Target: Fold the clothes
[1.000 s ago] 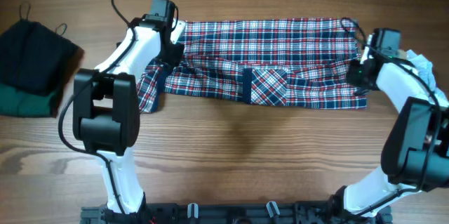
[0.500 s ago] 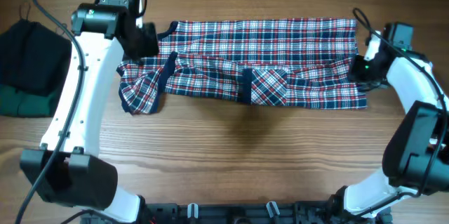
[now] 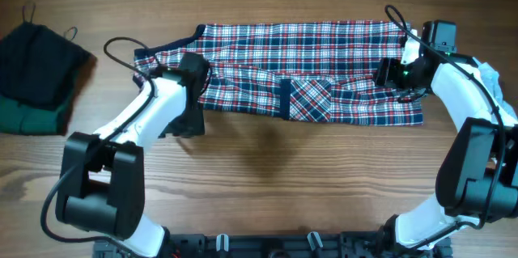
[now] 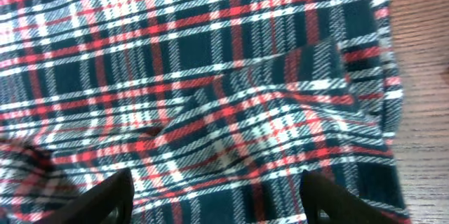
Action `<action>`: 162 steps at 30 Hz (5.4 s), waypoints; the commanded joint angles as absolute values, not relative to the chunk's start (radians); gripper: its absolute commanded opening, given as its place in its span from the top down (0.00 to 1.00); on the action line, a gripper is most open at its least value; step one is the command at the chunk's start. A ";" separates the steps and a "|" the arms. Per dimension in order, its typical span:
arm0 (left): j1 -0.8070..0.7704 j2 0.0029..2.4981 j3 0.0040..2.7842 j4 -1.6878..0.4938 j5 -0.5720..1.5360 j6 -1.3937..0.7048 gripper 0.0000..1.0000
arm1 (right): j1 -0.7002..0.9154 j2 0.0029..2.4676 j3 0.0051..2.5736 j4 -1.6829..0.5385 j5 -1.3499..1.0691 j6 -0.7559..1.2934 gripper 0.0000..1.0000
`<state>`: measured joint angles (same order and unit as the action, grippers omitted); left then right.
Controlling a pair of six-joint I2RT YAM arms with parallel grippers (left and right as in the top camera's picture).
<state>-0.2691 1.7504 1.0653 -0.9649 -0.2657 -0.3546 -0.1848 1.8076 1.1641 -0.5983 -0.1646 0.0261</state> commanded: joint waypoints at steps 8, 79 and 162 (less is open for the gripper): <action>-0.270 1.750 0.894 -0.664 -0.471 -0.242 0.36 | -0.174 1.784 1.170 -0.603 -0.216 0.027 0.24; 0.225 1.423 0.592 -0.340 0.179 -0.794 0.22 | -0.174 1.784 1.170 -0.618 -0.212 0.026 0.23; 0.224 1.644 0.743 0.236 0.092 -1.339 0.68 | -0.174 1.794 1.169 -0.637 -0.211 0.026 0.27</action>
